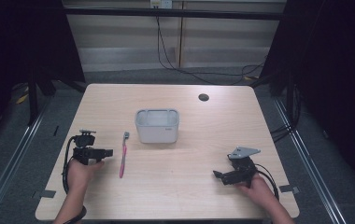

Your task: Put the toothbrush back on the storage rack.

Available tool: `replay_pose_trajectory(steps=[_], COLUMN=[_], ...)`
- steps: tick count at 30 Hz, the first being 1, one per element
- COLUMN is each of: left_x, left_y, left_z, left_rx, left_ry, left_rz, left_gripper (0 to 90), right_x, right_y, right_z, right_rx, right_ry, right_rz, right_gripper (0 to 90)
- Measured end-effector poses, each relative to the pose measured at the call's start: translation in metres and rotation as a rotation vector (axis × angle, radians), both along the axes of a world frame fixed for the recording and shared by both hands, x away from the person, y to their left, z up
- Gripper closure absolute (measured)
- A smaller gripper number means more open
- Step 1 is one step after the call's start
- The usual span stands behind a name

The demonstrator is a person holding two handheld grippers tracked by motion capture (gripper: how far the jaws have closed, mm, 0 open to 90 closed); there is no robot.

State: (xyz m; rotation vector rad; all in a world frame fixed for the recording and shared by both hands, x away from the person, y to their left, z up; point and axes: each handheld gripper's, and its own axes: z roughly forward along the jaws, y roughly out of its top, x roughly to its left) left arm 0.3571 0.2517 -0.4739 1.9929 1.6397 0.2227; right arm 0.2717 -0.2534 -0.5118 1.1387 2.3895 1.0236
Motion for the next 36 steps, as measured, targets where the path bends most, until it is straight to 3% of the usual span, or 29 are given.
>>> replay_pose_trajectory(steps=[3, 12, 13, 16, 20, 25, 33, 34, 36], left_x=[0.006, 0.026, 0.030, 0.033, 0.040, 0.046, 0.053, 0.054, 0.055], left_y=[-0.005, -0.014, -0.016, -0.018, -0.026, -0.033, -0.047, -0.047, -0.052], left_z=[0.005, 0.015, 0.016, 0.016, 0.012, 0.007, 0.007, 0.007, 0.009], left_rx=[0.023, -0.025, -0.050, -0.059, -0.085, -0.078, -0.058, -0.048, -0.046], left_ry=[0.020, 0.104, 0.132, 0.146, 0.203, 0.258, 0.282, 0.283, 0.279], left_rz=[-0.015, 0.019, 0.036, 0.047, 0.083, 0.087, 0.112, 0.091, 0.111], left_gripper=[36.2, 41.1, 41.9, 44.5, 48.4, 51.8, 56.6, 57.2, 57.6], right_x=[0.000, 0.000, 0.000, 0.000, 0.000, 0.000, 0.000, 0.000, 0.000], right_y=[0.000, 0.000, 0.000, 0.000, 0.000, 0.000, 0.000, 0.000, 0.000], right_z=[0.000, 0.000, 0.000, 0.000, 0.000, 0.000, 0.000, 0.000, 0.000], right_rx=[0.000, 0.000, 0.000, 0.000, 0.000, 0.000, 0.000, 0.000, 0.000], right_ry=[-0.001, 0.000, 0.000, 0.000, 0.000, 0.000, 0.000, 0.000, 0.001], right_rz=[0.000, 0.000, 0.000, 0.000, 0.000, 0.001, 0.001, 0.000, -0.001], right_gripper=[8.8, 8.8, 8.9, 8.8, 8.8, 8.8, 8.8, 8.8, 8.8])
